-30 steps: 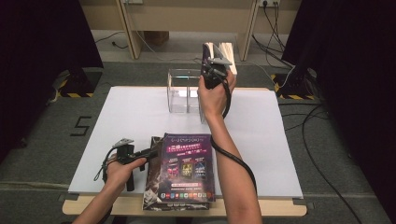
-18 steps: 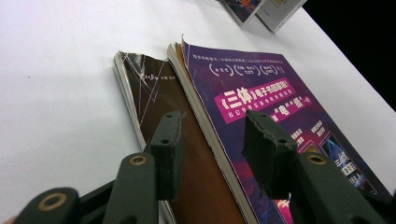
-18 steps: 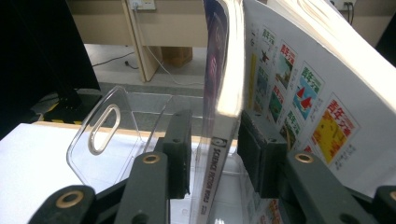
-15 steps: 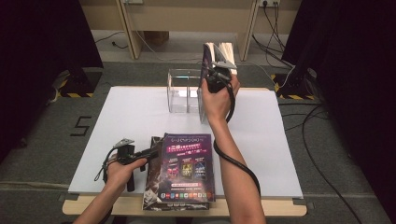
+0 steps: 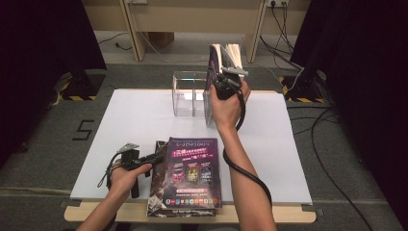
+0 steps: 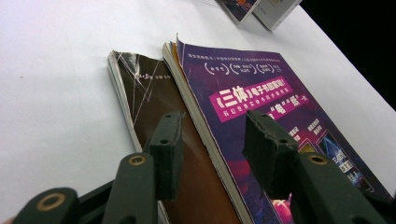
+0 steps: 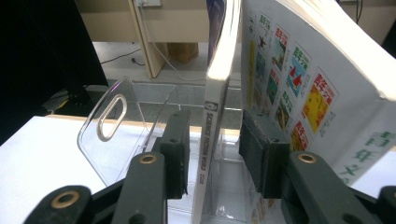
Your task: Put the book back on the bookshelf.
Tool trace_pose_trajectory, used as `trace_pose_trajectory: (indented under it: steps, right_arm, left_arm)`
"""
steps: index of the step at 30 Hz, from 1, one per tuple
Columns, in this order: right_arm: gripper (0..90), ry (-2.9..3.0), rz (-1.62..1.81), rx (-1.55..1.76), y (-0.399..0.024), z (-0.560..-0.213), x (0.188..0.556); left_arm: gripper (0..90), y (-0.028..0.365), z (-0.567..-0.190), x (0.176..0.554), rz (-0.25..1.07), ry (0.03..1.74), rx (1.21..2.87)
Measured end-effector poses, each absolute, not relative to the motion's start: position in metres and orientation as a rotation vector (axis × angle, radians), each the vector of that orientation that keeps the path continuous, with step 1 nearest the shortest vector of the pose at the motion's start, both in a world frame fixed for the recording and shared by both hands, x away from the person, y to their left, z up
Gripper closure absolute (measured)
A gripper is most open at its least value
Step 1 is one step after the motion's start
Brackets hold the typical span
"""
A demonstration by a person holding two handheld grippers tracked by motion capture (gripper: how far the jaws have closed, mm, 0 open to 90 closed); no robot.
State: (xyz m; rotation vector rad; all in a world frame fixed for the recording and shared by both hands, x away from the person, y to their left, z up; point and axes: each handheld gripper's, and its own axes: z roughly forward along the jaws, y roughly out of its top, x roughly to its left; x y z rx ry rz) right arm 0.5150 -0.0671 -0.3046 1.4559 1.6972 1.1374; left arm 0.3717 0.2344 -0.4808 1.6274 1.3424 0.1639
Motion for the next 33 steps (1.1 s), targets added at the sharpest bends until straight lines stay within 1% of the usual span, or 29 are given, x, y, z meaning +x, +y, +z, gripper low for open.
trace_pose_trajectory:
  steps: [14,33]
  right_arm:
    - [60.8,1.722,1.165,1.469,-0.075,-0.302,0.499]
    - [59.7,1.773,1.182,1.490,-0.089,-0.310,0.482]
  left_arm:
    - [55.7,0.232,-0.481,0.370,0.159,1.339,1.626]
    - [55.0,0.229,-0.483,0.370,0.152,1.338,1.637]
